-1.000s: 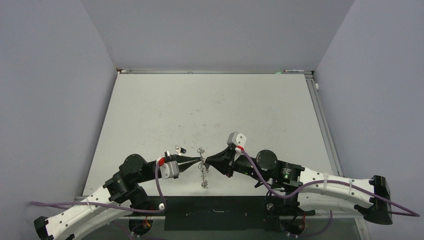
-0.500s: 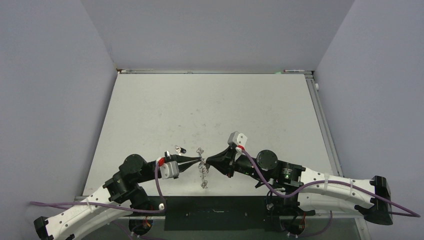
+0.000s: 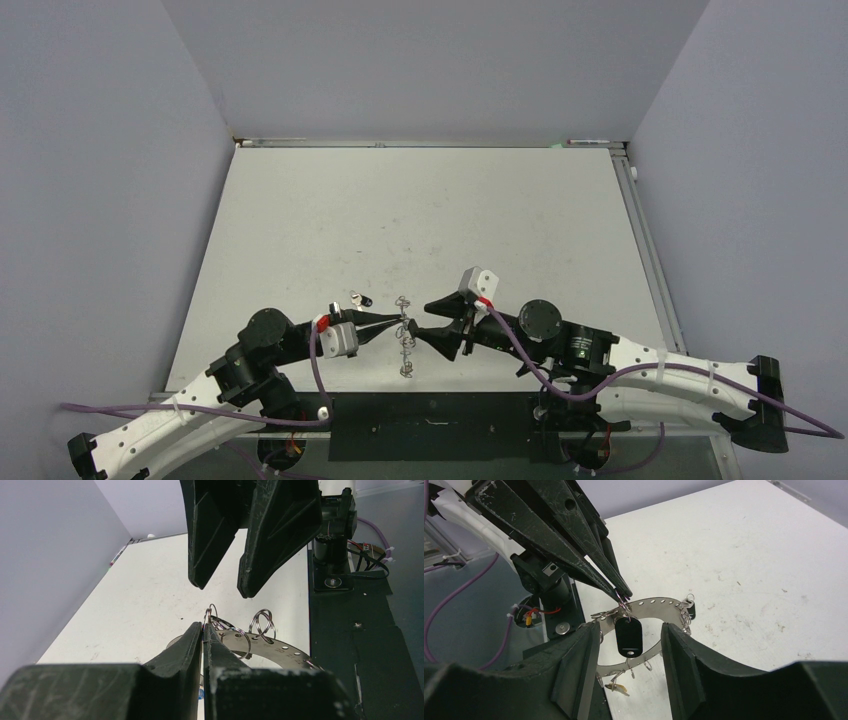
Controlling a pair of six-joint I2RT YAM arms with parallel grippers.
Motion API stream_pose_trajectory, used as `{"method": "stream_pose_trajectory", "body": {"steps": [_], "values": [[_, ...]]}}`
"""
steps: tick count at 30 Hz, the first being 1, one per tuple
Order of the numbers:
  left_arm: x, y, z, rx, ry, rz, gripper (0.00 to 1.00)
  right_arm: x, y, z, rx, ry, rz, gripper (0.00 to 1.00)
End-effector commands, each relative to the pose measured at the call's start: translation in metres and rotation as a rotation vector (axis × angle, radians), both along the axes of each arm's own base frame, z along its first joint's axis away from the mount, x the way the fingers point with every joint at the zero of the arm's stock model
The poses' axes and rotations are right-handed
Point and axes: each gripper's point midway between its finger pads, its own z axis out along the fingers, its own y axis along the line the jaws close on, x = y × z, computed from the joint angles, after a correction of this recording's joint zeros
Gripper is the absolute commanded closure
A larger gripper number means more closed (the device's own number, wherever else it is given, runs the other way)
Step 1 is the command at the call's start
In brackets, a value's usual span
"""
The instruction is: Put the keys on the keyring
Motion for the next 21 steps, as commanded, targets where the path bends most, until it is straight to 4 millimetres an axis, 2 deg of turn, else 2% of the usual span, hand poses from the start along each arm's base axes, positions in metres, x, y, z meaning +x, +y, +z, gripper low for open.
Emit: {"method": "stream_pose_trajectory", "body": {"steps": [1,10,21], "values": [[-0.003,0.001,0.025,-0.073,-0.055,-0.008,1.00,0.005,-0.002,0.036,0.067,-0.119,-0.002,0.52],[-0.003,0.000,0.025,-0.072,-0.055,-0.011,1.00,0.008,0.010,0.032,0.037,-0.215,0.026,0.52],[-0.003,0.000,0.024,-0.071,-0.053,-0.013,1.00,0.011,0.019,0.027,0.021,-0.256,0.040,0.61]]}}
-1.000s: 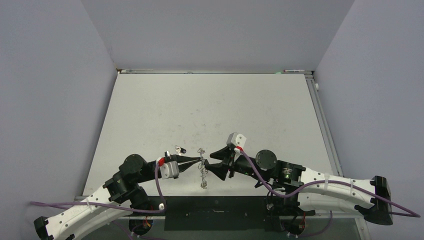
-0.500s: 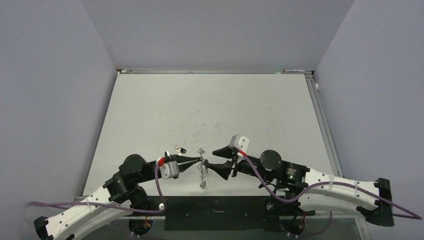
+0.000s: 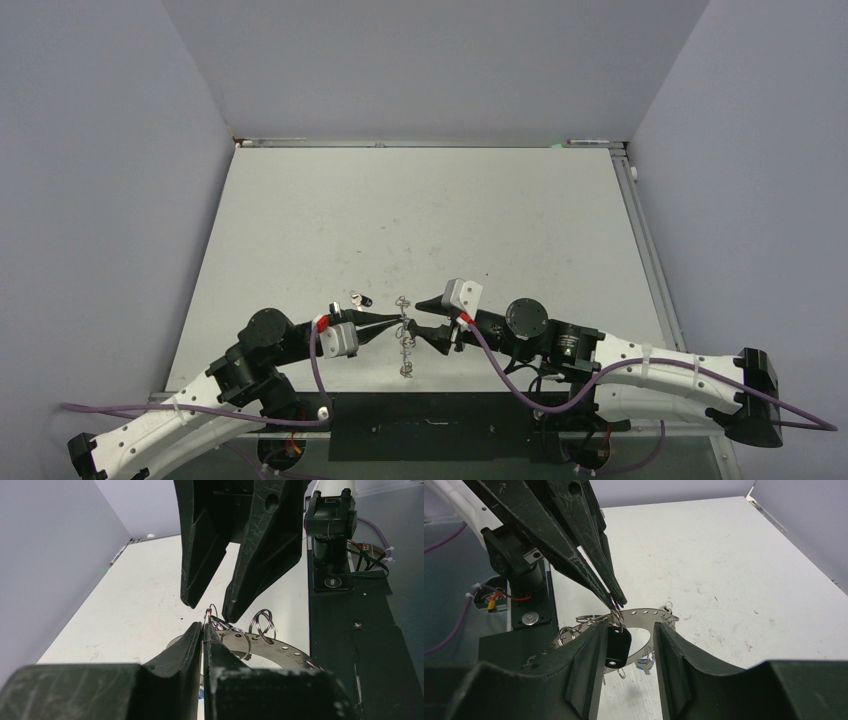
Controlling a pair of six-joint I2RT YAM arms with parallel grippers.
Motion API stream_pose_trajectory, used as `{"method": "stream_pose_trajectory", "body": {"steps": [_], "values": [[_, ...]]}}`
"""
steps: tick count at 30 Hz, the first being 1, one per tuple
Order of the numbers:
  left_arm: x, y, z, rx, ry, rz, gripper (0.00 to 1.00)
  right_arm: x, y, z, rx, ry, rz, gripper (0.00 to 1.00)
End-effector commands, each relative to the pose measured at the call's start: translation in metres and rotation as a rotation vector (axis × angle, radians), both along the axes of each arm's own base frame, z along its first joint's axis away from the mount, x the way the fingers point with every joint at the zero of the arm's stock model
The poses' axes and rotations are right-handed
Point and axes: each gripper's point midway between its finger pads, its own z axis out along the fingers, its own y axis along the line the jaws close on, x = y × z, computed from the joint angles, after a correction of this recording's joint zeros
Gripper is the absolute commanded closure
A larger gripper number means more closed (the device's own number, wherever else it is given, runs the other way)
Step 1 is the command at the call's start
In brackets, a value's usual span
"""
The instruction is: Put the keys on the keyring
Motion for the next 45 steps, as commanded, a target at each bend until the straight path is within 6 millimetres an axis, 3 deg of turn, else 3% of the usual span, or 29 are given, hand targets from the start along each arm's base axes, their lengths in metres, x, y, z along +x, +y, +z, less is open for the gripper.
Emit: {"method": "stream_pose_trajectory", "body": {"steps": [1,22,34,38,45], "values": [[-0.003,0.000,0.024,-0.071,-0.053,-0.012,1.00,0.002,0.007,0.036,0.097,-0.063,0.016,0.62],[-0.003,0.000,0.024,-0.071,-0.052,-0.010,1.00,0.003,0.014,0.027,0.073,-0.075,0.037,0.94],[-0.004,-0.004,0.017,-0.055,-0.031,-0.025,1.00,0.008,0.009,0.026,0.019,-0.092,0.017,0.95],[-0.006,-0.007,0.013,-0.040,-0.014,-0.050,0.91,0.013,0.004,0.026,-0.030,-0.091,-0.009,0.95],[-0.007,-0.007,0.011,-0.038,-0.012,-0.055,0.83,0.017,-0.005,0.021,-0.093,-0.088,-0.040,0.95]]}}
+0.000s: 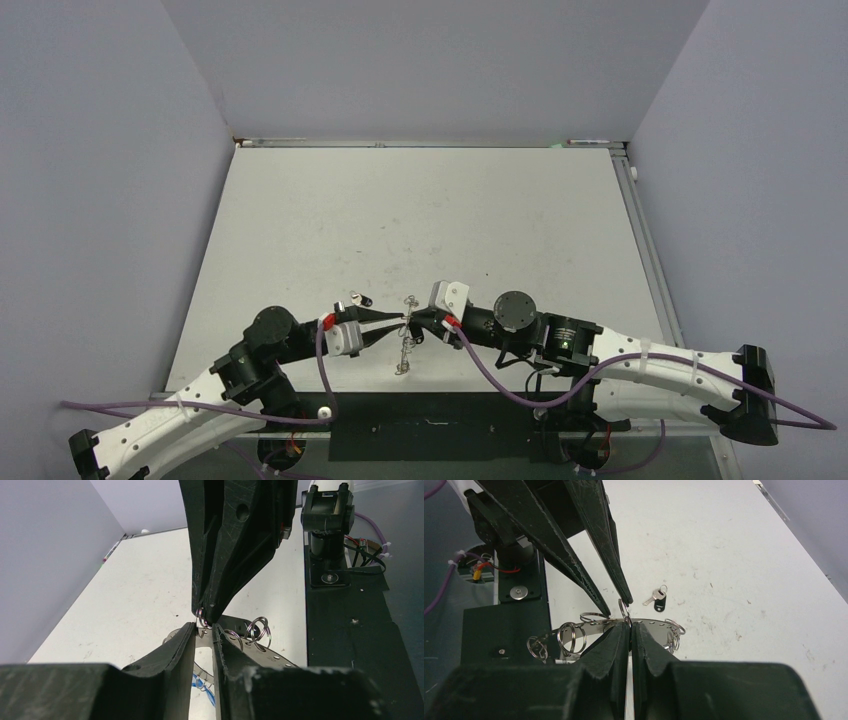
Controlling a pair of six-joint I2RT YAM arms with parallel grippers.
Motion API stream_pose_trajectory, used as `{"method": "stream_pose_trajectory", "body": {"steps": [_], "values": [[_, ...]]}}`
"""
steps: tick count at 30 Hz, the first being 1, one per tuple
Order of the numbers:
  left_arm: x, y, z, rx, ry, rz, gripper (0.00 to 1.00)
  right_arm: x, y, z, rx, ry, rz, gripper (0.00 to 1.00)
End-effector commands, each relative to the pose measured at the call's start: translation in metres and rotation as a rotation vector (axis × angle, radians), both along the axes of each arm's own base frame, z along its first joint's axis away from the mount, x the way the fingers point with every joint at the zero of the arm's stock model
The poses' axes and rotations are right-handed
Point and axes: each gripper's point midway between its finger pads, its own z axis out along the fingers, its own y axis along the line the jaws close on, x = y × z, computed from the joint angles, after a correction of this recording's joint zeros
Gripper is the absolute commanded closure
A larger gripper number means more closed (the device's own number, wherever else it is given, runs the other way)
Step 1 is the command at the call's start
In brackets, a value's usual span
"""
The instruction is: Put the keys on the keyring
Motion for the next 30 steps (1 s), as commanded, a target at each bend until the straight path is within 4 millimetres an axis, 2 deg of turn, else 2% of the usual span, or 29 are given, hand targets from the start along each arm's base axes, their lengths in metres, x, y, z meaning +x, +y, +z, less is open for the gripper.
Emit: {"method": "stream_pose_trajectory", "body": {"steps": [1,8,16,25,30], "values": [[-0.008,-0.002,0.019,-0.059,-0.028,-0.044,0.82,0.012,-0.006,0.033,0.047,-0.049,-0.056,0.95],[-0.010,-0.004,0.017,-0.052,-0.020,-0.059,0.73,0.009,-0.008,0.022,-0.061,-0.023,-0.043,0.95],[-0.013,-0.011,0.007,-0.013,0.016,-0.094,0.72,0.009,-0.012,0.014,-0.155,-0.015,-0.058,0.95],[-0.012,-0.011,0.008,-0.015,0.012,-0.088,0.75,0.005,-0.007,0.000,-0.207,0.000,-0.034,0.95],[-0.010,-0.012,0.004,-0.005,0.021,-0.079,0.73,-0.001,-0.004,0.000,-0.196,0.004,-0.001,0.95]]}}
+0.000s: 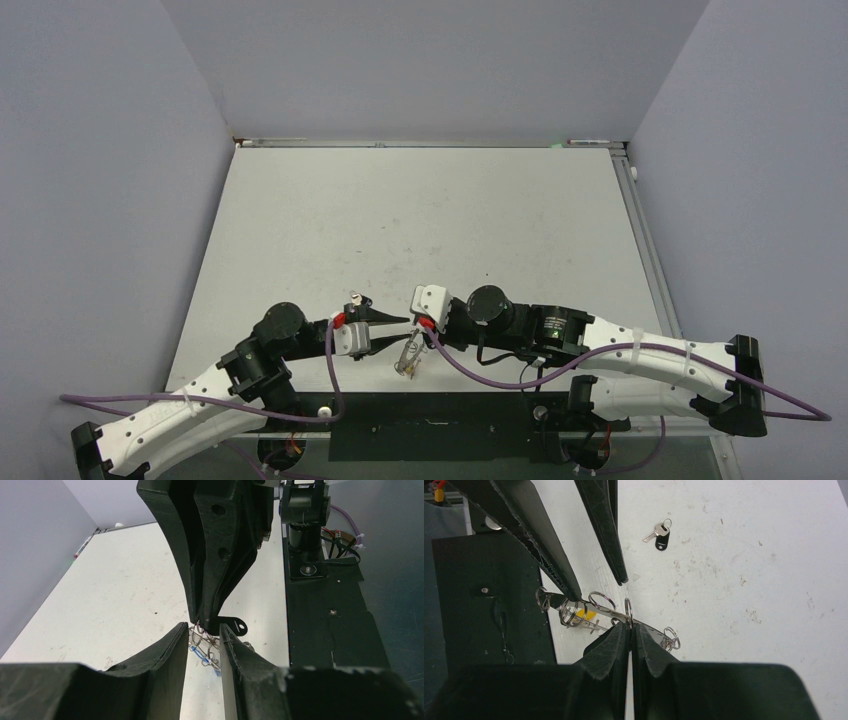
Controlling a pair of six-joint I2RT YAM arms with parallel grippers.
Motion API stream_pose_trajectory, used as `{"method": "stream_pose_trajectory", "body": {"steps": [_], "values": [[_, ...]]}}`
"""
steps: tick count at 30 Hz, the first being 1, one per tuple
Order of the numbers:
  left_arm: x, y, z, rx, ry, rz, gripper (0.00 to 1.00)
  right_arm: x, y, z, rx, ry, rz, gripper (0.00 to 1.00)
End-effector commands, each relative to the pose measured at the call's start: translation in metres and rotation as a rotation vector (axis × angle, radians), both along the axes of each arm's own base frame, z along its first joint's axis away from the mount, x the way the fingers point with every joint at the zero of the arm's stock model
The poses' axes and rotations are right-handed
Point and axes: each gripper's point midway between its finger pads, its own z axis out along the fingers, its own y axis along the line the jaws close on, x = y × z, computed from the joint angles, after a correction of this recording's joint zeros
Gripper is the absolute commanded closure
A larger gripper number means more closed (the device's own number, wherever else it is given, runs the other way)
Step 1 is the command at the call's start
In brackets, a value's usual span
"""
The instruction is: Put the keys on the keyring
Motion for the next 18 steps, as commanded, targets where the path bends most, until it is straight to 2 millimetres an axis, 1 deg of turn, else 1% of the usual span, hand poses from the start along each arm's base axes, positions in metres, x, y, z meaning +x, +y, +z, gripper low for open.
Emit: {"method": "stream_pose_trajectory", "body": {"steps": [1,7,12,18], "values": [[-0.001,-0.003,0.016,-0.042,-0.019,-0.010,0.73,-0.003,0.013,0.040,0.118,-0.036,0.031,0.95],[-0.003,-0.008,0.006,-0.005,0.016,-0.029,0.72,-0.012,0.015,0.046,0.147,-0.027,0.068,0.95],[-0.004,-0.011,0.002,0.008,0.031,-0.039,0.73,-0.018,0.014,0.050,0.162,-0.024,0.089,0.95],[-0.005,-0.013,0.000,0.016,0.037,-0.051,0.77,-0.021,0.015,0.048,0.159,-0.024,0.099,0.95]]}}
